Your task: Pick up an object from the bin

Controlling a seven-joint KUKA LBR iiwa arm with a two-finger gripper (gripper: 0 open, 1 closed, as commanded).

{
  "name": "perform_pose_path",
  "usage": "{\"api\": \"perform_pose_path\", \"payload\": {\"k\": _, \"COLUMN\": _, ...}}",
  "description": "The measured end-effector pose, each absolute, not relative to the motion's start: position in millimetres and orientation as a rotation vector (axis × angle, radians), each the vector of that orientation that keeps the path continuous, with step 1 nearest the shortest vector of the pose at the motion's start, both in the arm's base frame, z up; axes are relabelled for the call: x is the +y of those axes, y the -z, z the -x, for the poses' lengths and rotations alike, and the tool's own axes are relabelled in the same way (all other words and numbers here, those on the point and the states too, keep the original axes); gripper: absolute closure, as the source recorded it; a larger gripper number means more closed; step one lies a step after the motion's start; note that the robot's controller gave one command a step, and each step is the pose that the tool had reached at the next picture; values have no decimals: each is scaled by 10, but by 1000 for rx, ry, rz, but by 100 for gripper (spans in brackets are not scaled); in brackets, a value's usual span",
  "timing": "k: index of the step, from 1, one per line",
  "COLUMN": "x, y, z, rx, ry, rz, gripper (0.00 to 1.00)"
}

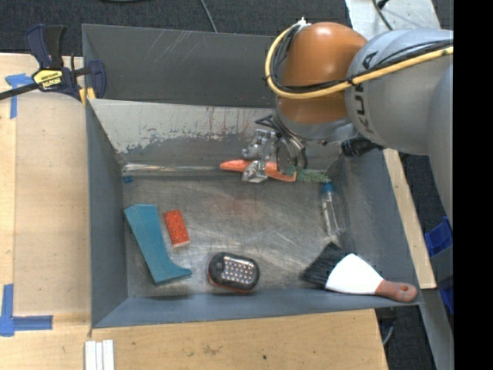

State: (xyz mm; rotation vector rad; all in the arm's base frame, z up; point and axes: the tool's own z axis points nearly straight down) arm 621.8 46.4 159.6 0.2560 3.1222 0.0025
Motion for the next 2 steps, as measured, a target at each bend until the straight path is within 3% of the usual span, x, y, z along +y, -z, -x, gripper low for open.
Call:
{"api": "perform_pose_path", "payload": {"k": 1, "x": 457, "y": -1622, "z": -6215, "rx": 3124, "ry": -2, "rz": -254, "gripper": 100}}
{"api": "perform_pose_path", "payload": {"k": 2, "x": 264, "y": -2071, "z": -6084, "rx": 3139, "ry": 1, "rz": -204, "gripper": 100}}
